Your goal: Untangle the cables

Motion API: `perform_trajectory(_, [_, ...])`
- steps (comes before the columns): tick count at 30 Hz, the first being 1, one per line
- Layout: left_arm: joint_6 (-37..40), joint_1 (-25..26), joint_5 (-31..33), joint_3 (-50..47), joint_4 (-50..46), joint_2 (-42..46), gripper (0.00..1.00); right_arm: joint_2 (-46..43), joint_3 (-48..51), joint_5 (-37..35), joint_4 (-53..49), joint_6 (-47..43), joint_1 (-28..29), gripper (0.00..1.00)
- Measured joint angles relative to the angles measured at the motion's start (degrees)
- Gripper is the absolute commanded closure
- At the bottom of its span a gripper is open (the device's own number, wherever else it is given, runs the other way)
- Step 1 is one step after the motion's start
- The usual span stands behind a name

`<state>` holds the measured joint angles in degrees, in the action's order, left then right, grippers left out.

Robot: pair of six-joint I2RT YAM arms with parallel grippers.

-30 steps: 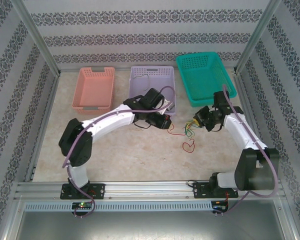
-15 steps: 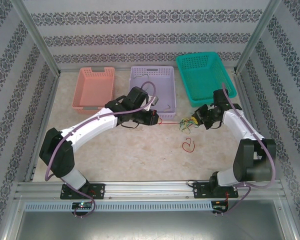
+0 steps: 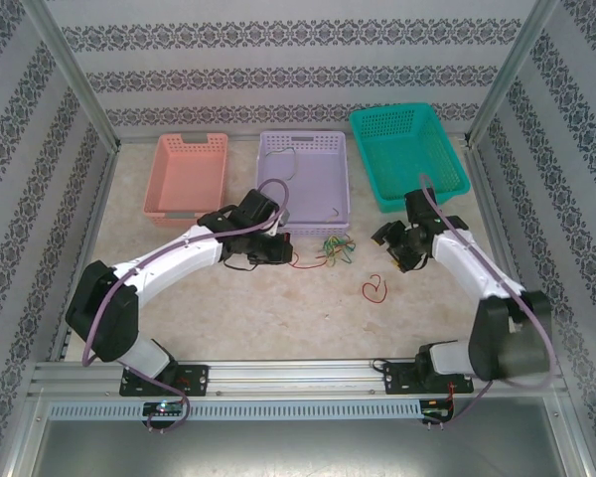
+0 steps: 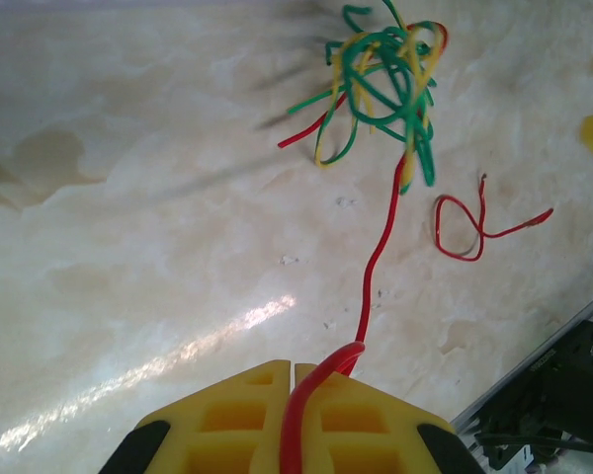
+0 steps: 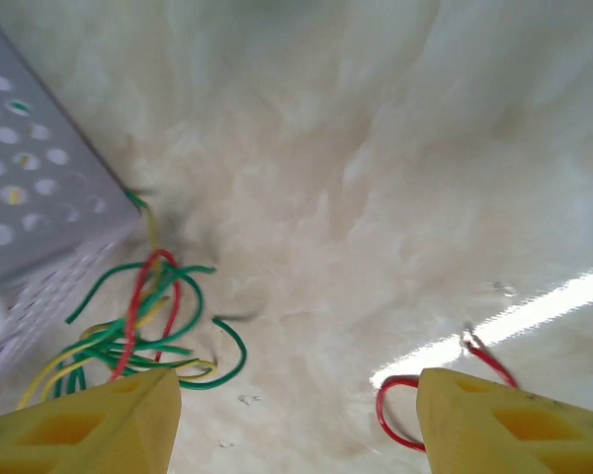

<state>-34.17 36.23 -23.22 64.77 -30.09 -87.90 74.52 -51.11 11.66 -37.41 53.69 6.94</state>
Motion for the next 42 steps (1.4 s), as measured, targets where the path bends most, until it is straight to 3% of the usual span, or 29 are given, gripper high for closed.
perform_trajectory(4, [-0.4,0.0,1.1,-1.6,-0.9,1.7,1.0,-8.9,0.0,-6.7,-2.8,-5.4,2.6,0.4])
perform_trajectory(9, [-0.6,0.0,3.2,-2.4,-3.3,2.6,1.0,-9.5,1.2,-12.3,-7.3,-9.2,12.0,0.43])
perform_trajectory(13, [-0.6,-0.4,5.2,-2.4,-5.2,2.6,1.0,-5.4,1.9,-15.9,-11.8,-10.5,19.1,0.39])
perform_trajectory(18, [-0.5,-0.7,6.3,-3.1,-5.7,2.5,1.0,0.5,1.1,-20.5,-14.6,-12.3,23.7,0.36])
perform_trajectory(25, [-0.5,-0.8,6.4,-3.6,-5.7,1.3,1.0,10.5,-1.7,-23.7,-14.8,-16.2,24.5,0.54])
perform_trajectory(35, [-0.3,-0.9,7.5,-4.2,-6.0,0.8,0.73,13.3,-4.9,-26.1,-13.8,-19.0,24.8,0.99])
perform_trajectory(42, [-0.3,-1.1,7.8,-4.0,-6.9,1.0,0.54,10.2,-6.4,-27.5,-14.9,-19.0,24.8,1.0])
